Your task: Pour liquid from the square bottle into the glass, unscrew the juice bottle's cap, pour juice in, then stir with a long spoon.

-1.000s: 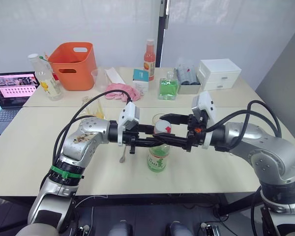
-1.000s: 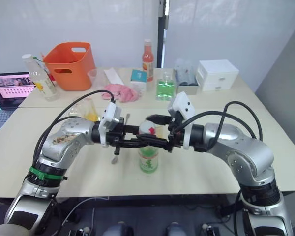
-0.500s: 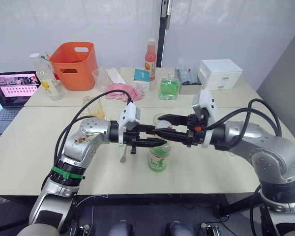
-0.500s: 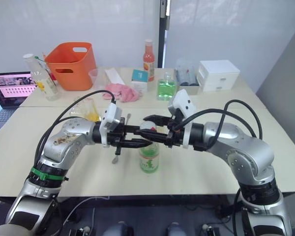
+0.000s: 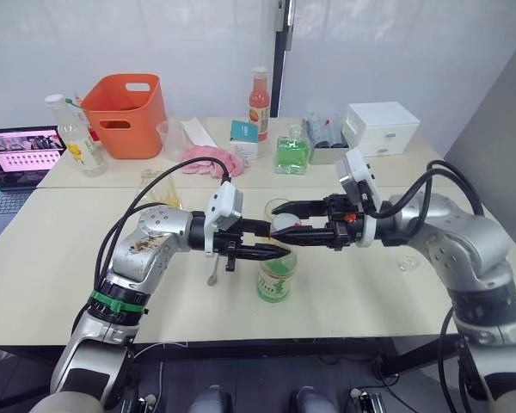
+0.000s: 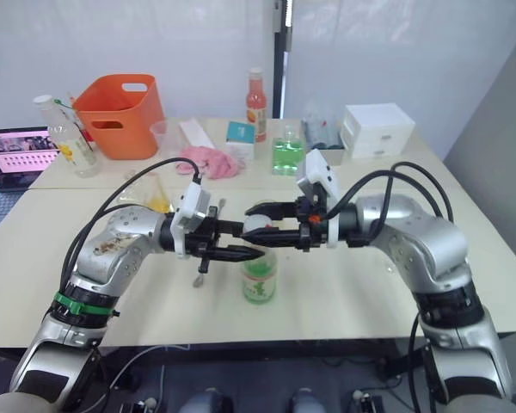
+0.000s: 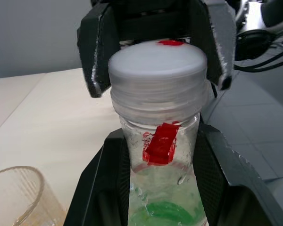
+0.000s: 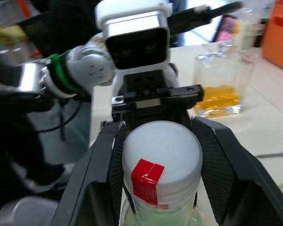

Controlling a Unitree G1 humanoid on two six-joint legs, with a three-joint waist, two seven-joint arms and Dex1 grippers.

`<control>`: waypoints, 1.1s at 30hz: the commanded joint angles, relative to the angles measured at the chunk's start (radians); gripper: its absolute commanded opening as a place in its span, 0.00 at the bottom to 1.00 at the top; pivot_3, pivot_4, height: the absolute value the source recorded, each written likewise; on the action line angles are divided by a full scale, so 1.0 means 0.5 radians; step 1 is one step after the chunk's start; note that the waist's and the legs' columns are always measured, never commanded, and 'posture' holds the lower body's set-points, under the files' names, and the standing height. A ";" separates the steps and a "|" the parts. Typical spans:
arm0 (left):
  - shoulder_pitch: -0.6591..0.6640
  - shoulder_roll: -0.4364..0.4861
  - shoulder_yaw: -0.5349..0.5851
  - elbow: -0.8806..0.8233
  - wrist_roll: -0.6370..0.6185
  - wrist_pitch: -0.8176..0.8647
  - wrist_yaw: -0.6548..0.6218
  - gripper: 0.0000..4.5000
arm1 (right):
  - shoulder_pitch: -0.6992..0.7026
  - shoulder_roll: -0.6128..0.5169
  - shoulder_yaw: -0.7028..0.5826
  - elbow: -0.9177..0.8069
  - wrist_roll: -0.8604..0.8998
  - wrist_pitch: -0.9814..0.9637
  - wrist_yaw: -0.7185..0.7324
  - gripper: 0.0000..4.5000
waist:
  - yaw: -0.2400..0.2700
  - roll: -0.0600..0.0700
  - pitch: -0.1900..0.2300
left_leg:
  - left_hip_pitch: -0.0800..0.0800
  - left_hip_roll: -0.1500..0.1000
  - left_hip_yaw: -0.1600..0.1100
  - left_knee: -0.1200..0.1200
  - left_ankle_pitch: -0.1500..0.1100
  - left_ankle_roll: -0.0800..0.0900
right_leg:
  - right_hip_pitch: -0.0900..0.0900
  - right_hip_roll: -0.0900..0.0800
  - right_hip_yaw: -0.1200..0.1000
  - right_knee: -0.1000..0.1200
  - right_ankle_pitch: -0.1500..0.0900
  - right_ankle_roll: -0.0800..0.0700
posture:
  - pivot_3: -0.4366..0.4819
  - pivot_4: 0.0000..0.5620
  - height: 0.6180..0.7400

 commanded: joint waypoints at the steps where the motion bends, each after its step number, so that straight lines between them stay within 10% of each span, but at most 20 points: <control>1: 0.015 0.037 -0.007 0.034 0.048 -0.025 -0.037 0.31 | -0.259 0.068 0.126 0.379 -0.042 -0.194 0.652 0.38 | -0.008 0.000 0.000 | -0.001 0.000 0.000 0.000 0.000 0.000 | -0.001 0.000 0.000 -0.001 0.000 0.000 | 0.48 0.27 0.79; 8: -0.016 0.027 -0.004 0.073 0.086 -0.068 -0.030 0.31 | -0.529 0.149 0.317 0.859 -0.107 -0.487 0.763 0.38 | -0.014 0.000 0.000 | 0.000 0.000 0.001 0.001 0.000 0.000 | 0.000 -0.002 -0.001 0.001 0.000 0.000 | 0.48 0.27 0.79; 15: -0.038 0.024 0.006 0.112 0.107 -0.115 0.007 0.31 | -0.406 0.042 0.048 0.543 0.047 -0.238 0.662 0.97 | -0.003 0.000 0.000 | 0.000 0.000 -0.004 0.003 0.000 -0.001 | 0.000 -0.003 -0.001 0.004 0.000 0.000 | 0.48 0.27 0.79; 33: -0.071 -0.023 0.031 0.144 0.162 -0.171 0.179 0.31 | 0.489 0.229 -0.630 -1.369 0.496 0.916 -1.909 0.98 | 0.012 0.000 0.000 | 0.002 0.000 -0.010 0.002 0.002 -0.002 | 0.001 -0.004 0.001 0.005 0.001 -0.001 | 0.48 0.27 0.79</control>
